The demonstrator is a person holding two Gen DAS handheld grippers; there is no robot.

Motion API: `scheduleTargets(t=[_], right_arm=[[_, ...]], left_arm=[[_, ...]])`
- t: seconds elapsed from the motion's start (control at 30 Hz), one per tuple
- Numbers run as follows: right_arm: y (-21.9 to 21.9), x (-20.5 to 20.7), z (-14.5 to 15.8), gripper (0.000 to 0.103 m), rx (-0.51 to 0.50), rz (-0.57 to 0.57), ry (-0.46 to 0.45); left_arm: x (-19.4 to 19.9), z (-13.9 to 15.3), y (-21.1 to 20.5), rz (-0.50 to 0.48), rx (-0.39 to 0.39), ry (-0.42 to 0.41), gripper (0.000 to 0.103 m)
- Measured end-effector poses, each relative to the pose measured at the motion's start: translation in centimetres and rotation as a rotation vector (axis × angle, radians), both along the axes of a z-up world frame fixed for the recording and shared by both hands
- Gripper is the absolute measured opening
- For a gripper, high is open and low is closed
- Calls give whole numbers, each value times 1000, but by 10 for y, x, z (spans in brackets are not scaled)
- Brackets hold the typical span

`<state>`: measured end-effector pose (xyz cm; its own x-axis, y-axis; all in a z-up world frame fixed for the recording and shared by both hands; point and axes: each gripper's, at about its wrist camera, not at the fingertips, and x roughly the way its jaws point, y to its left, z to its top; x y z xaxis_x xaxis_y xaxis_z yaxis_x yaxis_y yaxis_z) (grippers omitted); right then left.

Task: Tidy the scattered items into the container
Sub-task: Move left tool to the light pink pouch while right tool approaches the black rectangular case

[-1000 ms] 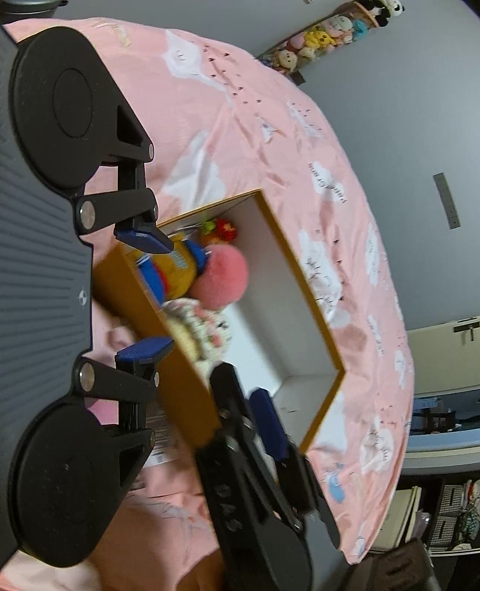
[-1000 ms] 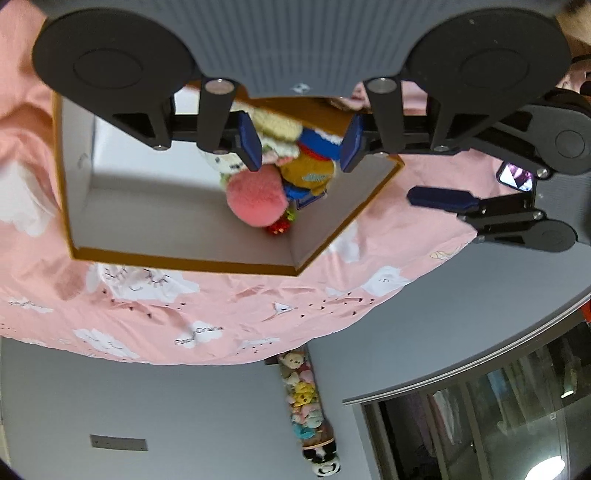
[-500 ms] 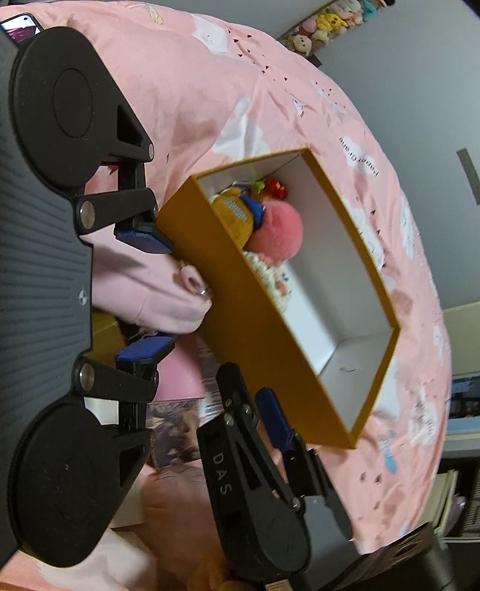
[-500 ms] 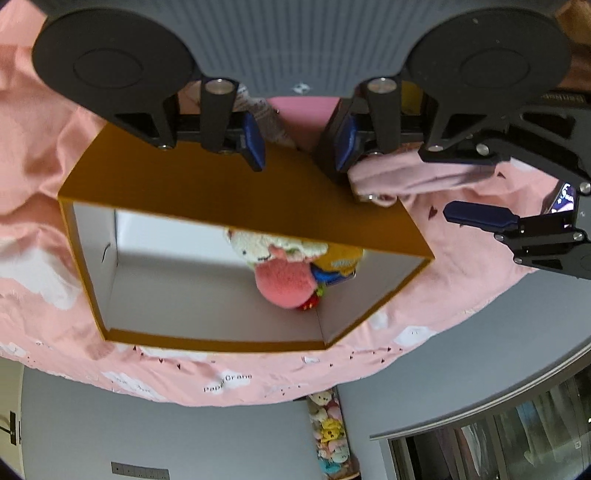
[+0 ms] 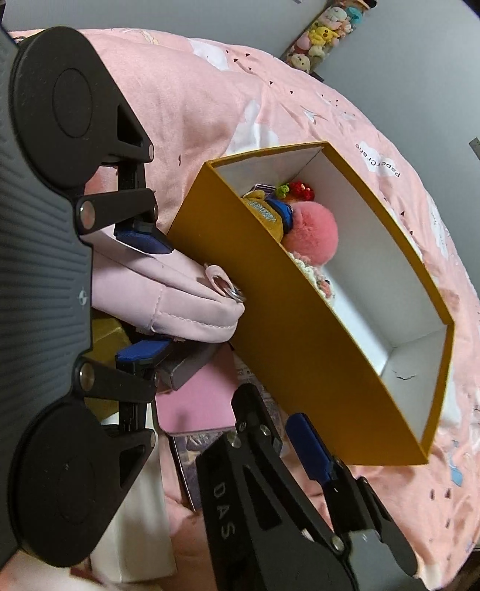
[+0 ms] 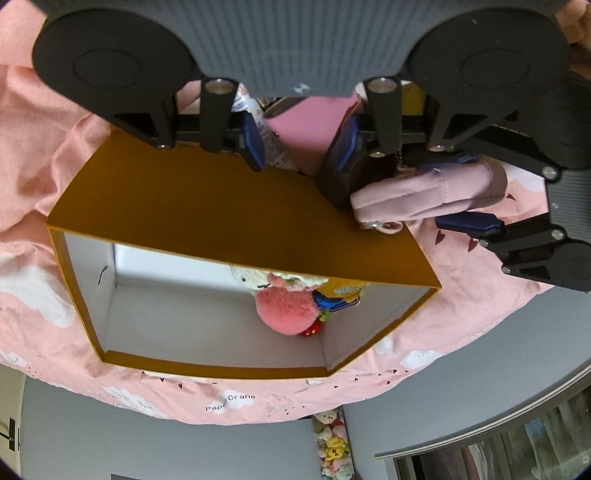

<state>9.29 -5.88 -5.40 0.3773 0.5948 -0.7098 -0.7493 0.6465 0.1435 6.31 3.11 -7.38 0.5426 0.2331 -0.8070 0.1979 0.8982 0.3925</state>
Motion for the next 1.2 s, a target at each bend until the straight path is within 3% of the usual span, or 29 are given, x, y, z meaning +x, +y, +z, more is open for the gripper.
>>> scheduleTargets(t=[0.2, 0.43, 0.63, 0.8, 1.2], right_arm=[[0, 0, -2, 48, -8, -1, 6], [6, -2, -5, 49, -21, 20, 19], [12, 1, -7, 49, -24, 50, 47], [15, 14, -10, 49, 0, 55, 152], [45, 38, -35, 48, -1, 65, 346]], left_arm=[[-4, 1, 6, 10, -36, -11, 50], [-12, 12, 20, 42, -139, -52, 45], [-19, 31, 47, 115, -295, -96, 43], [-21, 40, 76, 193, -409, -103, 41], [-24, 46, 96, 250, -428, -105, 39]])
